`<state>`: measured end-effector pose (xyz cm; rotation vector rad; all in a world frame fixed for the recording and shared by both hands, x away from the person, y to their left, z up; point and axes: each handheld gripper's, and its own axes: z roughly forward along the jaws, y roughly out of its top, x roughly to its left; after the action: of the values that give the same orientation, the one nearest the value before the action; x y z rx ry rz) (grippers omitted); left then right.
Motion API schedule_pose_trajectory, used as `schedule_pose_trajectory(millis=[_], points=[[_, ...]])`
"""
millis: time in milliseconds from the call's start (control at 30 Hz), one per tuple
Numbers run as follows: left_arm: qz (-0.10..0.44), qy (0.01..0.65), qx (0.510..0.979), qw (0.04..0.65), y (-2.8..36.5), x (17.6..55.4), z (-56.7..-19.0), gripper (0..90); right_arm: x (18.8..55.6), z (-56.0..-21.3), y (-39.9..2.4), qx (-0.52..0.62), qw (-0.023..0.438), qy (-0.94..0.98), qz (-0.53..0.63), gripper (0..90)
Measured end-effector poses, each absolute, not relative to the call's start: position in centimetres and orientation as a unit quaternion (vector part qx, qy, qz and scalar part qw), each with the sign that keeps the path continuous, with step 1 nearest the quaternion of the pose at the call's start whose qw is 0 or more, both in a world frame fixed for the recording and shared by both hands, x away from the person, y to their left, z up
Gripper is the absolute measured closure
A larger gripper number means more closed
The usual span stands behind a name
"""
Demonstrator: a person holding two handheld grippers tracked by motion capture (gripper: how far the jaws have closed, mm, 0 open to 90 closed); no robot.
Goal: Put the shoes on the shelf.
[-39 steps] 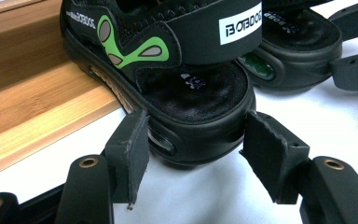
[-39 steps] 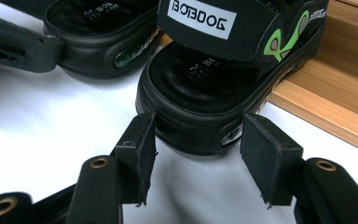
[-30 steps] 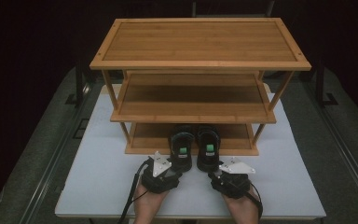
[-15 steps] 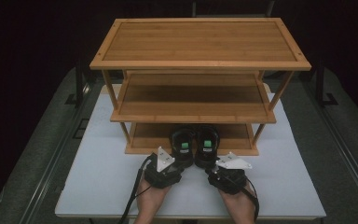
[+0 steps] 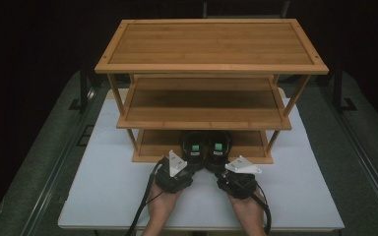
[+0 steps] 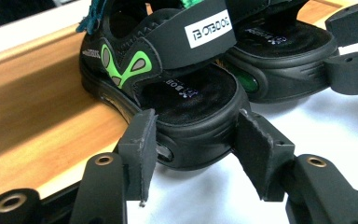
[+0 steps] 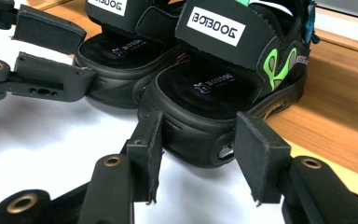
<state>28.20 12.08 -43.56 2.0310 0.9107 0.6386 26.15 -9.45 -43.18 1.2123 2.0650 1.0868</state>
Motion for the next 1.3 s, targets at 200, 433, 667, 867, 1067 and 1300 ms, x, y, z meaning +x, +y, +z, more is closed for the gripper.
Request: schedule_pose_trajectory(millis=[200, 433, 667, 867, 1067, 1300], points=[[0.258, 0.366, 0.799, 0.401, 11.7, 28.9, -43.7, 49.0, 27.0, -43.4, -9.5, 0.45, 0.258, 0.755, 0.401, 52.2], [0.257, 0.372, 0.797, 0.4, 11.5, 29.7, -43.8, 49.1, 27.6, -43.6, -9.4, 0.452, 0.266, 0.757, 0.391, 53.4], [0.262, 0.373, 0.798, 0.395, 11.1, 30.4, -43.9, 49.2, 28.3, -44.0, -9.4, 0.459, 0.264, 0.754, 0.388, 53.7], [0.264, 0.374, 0.798, 0.392, 11.0, 30.8, -43.9, 49.2, 28.8, -44.0, -9.3, 0.463, 0.268, 0.751, 0.388, 53.8], [0.265, 0.374, 0.797, 0.393, 11.1, 31.2, -44.0, 49.2, 29.2, -44.2, -9.2, 0.464, 0.274, 0.748, 0.387, 53.8], [0.268, 0.371, 0.798, 0.392, 11.1, 31.1, -43.9, 50.6, 29.1, -44.3, -9.1, 0.461, 0.28, 0.748, 0.386, 53.7]])
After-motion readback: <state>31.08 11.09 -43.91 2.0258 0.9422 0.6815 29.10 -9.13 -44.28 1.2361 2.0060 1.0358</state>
